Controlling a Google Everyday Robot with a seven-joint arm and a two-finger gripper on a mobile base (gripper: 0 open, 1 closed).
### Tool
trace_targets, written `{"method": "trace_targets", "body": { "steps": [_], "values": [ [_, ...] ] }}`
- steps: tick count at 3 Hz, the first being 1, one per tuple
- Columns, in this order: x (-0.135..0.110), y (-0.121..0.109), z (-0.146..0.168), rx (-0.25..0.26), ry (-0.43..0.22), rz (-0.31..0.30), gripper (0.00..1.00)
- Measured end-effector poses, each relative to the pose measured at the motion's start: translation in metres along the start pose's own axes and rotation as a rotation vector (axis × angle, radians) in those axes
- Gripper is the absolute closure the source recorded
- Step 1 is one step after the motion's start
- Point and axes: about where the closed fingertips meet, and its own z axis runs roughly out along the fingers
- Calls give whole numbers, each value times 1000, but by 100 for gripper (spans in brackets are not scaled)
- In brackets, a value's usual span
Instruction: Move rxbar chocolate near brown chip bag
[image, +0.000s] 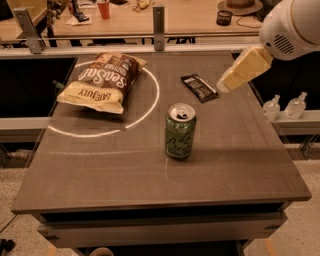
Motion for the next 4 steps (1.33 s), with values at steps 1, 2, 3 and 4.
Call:
{"method": "trace_targets", "body": {
  "steps": [1, 2, 3, 4],
  "values": [
    [0, 0, 0, 0, 0, 0, 0],
    [0, -8, 16, 27, 1, 75, 0],
    [5, -24, 51, 88, -5, 188, 0],
    [10, -34, 85, 107, 6, 331, 0]
  ]
}}
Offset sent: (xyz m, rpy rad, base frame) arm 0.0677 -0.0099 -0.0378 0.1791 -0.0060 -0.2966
